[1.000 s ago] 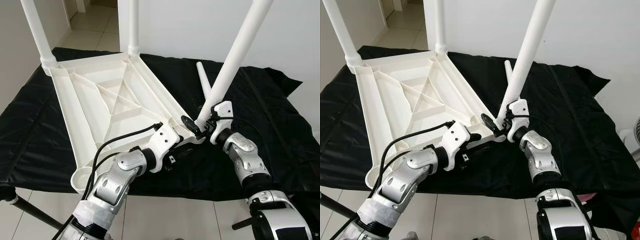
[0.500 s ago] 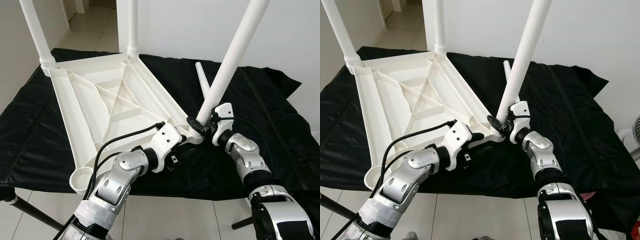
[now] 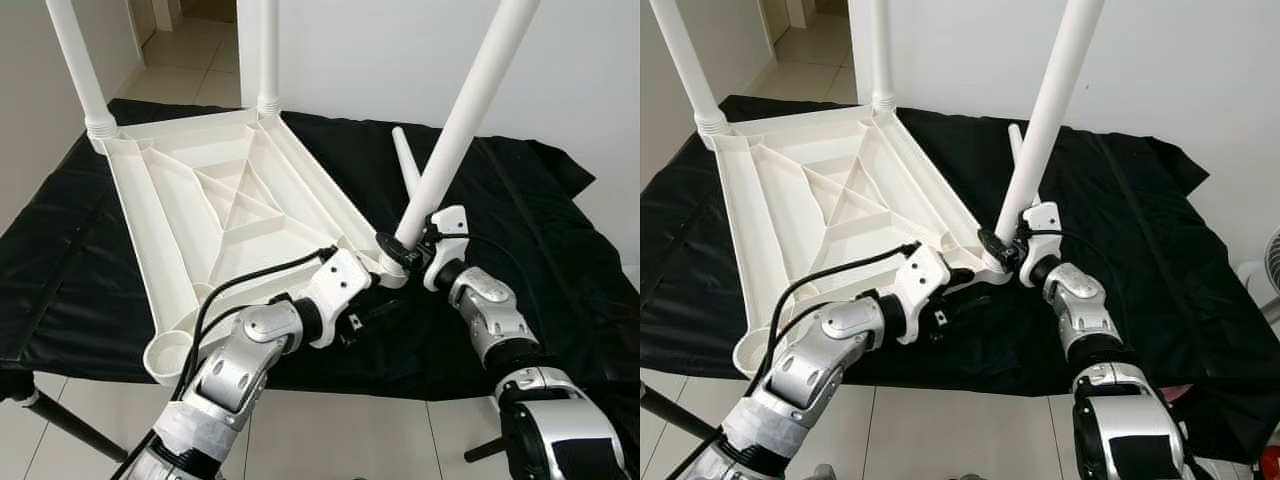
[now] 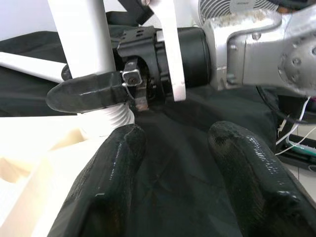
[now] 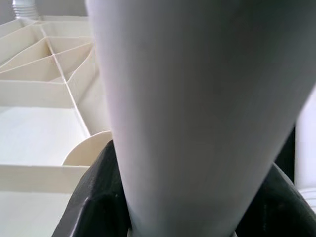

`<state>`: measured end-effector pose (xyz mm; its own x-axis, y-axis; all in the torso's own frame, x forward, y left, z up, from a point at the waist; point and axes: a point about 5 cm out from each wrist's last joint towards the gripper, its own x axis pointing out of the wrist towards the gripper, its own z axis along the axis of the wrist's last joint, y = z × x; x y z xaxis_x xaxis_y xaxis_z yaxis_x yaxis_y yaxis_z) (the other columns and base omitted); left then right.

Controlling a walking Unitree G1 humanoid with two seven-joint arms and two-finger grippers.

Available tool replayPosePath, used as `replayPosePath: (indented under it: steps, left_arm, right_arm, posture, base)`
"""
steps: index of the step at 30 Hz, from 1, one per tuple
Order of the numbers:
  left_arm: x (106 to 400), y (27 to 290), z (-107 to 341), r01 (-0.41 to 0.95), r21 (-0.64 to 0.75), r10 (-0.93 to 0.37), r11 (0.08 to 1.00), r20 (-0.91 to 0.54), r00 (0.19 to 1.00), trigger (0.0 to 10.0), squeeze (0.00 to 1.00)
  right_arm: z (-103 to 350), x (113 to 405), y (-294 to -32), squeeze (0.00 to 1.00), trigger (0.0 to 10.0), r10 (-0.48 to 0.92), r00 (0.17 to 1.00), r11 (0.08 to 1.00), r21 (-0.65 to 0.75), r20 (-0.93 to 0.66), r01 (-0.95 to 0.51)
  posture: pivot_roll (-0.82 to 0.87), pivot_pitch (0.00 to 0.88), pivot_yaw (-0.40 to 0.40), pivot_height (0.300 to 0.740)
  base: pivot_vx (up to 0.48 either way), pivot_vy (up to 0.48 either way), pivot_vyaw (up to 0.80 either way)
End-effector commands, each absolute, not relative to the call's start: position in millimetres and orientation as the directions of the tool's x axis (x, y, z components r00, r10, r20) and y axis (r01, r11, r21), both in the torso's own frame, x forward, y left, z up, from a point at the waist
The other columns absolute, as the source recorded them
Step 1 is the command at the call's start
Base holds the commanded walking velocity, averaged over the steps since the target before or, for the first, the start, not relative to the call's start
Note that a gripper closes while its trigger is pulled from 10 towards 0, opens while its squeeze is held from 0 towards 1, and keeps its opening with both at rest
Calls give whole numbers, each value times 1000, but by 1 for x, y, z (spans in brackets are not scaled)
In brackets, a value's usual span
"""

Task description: Building children table

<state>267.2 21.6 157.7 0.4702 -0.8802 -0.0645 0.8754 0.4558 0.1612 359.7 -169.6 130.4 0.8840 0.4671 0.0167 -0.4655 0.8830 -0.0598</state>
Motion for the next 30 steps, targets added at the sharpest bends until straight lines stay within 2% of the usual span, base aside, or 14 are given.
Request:
replayPosePath:
  steps: [1,5,7,15,18,19,22,27,30]
  left_arm:
    - [267,17,165,868,185,-879,461,-40,475,10000,0]
    - [269,17,168,866,176,-878,467,-26,479,10000,0]
    - [269,17,168,866,176,-878,467,-26,479,10000,0]
    - [276,26,170,851,188,-863,491,-29,504,10000,0]
    - [276,26,170,851,188,-863,491,-29,504,10000,0]
    - [280,33,169,836,196,-847,513,-38,530,10000,0]
    - [283,38,169,823,202,-835,531,-41,549,10000,0]
    - [287,43,170,807,206,-819,554,-38,572,10000,0]
    - [290,48,171,791,211,-804,575,-35,594,10000,0]
  right_arm:
    - [112,354,-176,0,10000,421,905,905,-37,-56,-423]
    - [109,350,-166,0,10000,334,942,942,-6,-15,-334]
    - [109,350,-166,0,10000,334,942,942,-6,-15,-334]
    - [113,341,-147,0,10000,97,995,993,63,38,-100]
    - [113,341,-147,0,10000,97,995,993,63,38,-100]
    - [113,332,-140,0,10000,-1,1000,998,70,22,-1]
    - [113,324,-136,0,10000,-69,997,994,83,16,68]
    - [121,318,-136,0,10000,-142,989,988,74,50,138]
    - [125,314,-131,0,10000,-127,990,990,74,63,122]
  posture:
    - [10,10,-76,740]
    - [5,16,-78,740]
    - [5,16,-78,740]
    - [9,20,-77,740]
    - [9,20,-77,740]
    - [9,23,-77,740]
    - [9,23,-77,740]
    - [6,20,-75,740]
    - [8,18,-74,740]
  base:
    - [0,0,0]
    - [0,0,0]
    - [0,0,0]
    - [0,0,0]
    - [0,0,0]
    - [0,0,0]
    - [0,0,0]
    - [0,0,0]
    - [0,0,0]
